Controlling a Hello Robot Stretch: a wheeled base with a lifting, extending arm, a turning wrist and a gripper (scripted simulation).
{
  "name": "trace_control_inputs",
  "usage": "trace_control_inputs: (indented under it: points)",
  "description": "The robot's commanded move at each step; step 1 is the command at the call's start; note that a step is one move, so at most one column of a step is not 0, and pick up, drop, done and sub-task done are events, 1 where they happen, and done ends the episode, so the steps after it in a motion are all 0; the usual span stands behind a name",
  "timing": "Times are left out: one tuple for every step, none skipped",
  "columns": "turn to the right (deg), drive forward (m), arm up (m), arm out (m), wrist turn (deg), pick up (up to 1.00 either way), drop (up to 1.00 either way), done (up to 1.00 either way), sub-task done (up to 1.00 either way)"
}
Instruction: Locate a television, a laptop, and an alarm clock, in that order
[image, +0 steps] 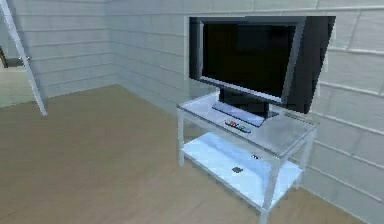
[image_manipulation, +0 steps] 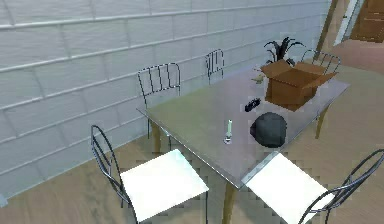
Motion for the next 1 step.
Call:
trace_control_inputs:
  points:
    - [6.0,0.0,0.0,0.0,0.0,0.0,0.0,0.0,0.0]
